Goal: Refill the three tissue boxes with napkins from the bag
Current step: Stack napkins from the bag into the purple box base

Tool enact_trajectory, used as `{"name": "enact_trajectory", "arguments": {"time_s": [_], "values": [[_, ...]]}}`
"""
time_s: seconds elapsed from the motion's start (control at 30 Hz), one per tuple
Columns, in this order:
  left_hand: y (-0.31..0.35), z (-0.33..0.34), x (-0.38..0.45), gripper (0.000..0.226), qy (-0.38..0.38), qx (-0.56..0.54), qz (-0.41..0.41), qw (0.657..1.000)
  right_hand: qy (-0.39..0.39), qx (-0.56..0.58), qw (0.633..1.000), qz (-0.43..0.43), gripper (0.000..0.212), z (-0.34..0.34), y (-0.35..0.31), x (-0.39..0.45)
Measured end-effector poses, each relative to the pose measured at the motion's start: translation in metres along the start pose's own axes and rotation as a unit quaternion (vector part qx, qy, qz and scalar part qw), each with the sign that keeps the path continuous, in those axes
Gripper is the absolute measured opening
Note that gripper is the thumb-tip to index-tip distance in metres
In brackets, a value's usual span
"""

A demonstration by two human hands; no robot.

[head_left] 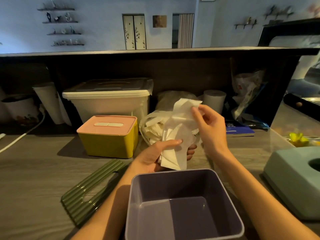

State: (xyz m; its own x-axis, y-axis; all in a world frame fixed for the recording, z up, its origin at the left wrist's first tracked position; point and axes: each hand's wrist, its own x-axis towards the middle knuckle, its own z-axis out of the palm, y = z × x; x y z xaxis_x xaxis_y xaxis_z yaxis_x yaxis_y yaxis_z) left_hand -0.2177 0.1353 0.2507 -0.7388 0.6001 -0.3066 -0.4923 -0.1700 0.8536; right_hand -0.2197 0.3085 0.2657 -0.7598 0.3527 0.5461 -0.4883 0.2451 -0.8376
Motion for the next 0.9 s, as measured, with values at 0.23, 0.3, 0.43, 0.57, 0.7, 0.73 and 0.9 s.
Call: {"name": "enact_trajectory", "arguments": {"time_s": [0.23, 0.3, 0.43, 0.57, 0.7, 0.73, 0.9], "values": [[0.004, 0.004, -0.003, 0.021, 0.020, -0.022, 0.040, 0.999, 0.009, 0.049, 0.996, 0.068, 0.019, -0.016, -0.009, 0.015], [0.006, 0.006, -0.002, 0.023, 0.044, -0.034, 0.054, 0.997, -0.024, 0.016, 0.993, 0.118, 0.023, -0.012, -0.009, 0.014], [0.006, 0.006, -0.001, 0.039, 0.075, -0.018, 0.063, 0.995, -0.133, -0.072, 0.975, 0.165, 0.040, -0.006, -0.006, 0.010], [0.006, 0.008, -0.002, 0.041, 0.076, -0.007, 0.073, 0.994, -0.180, -0.187, 0.961, 0.095, 0.038, -0.004, 0.003, -0.001], [0.007, 0.008, -0.001, 0.049, 0.078, -0.001, 0.061, 0.995, -0.124, -0.195, 0.970, 0.077, 0.038, -0.004, 0.012, -0.004], [0.008, 0.008, -0.001, 0.053, 0.077, 0.001, 0.057, 0.995, -0.110, -0.195, 0.972, 0.069, 0.039, -0.004, 0.012, -0.004], [0.010, 0.005, 0.002, 0.052, 0.067, 0.013, 0.078, 0.995, -0.109, -0.200, 0.972, 0.053, 0.045, -0.005, 0.010, -0.003]]}}
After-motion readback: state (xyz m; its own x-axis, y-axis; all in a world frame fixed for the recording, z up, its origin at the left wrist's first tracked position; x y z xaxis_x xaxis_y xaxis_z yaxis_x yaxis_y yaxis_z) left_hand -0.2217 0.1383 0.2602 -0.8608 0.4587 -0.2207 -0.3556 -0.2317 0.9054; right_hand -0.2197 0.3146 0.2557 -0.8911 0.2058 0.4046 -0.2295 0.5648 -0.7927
